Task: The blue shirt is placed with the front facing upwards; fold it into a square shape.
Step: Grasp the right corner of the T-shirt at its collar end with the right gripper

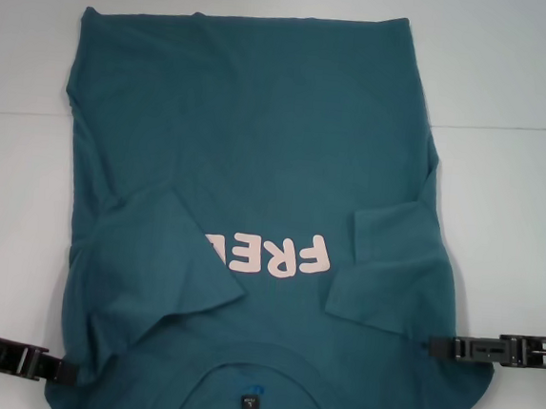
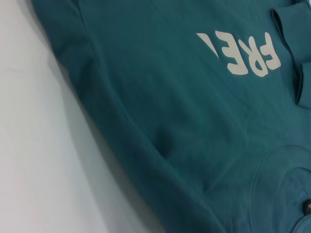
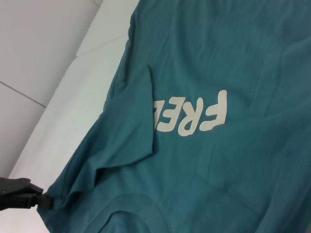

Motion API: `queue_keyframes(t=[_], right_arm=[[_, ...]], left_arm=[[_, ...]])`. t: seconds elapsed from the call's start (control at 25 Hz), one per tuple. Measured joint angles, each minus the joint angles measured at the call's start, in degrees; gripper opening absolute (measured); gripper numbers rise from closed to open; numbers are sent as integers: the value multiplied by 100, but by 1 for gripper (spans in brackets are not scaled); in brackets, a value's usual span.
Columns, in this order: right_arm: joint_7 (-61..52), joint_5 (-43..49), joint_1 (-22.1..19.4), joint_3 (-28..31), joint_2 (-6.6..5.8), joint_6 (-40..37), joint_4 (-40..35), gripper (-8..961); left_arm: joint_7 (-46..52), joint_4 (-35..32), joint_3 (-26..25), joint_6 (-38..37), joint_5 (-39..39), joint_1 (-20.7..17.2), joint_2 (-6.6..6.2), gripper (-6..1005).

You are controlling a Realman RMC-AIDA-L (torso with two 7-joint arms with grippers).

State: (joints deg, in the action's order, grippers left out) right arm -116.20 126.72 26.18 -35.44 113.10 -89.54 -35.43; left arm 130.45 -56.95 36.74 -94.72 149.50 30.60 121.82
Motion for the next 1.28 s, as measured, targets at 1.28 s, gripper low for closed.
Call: queue_keyframes(t=[1.28], right_arm=[[-415, 322, -92, 301, -19, 780, -143, 882]], left_arm=[[-2, 59, 9, 73, 0, 50, 14, 28]])
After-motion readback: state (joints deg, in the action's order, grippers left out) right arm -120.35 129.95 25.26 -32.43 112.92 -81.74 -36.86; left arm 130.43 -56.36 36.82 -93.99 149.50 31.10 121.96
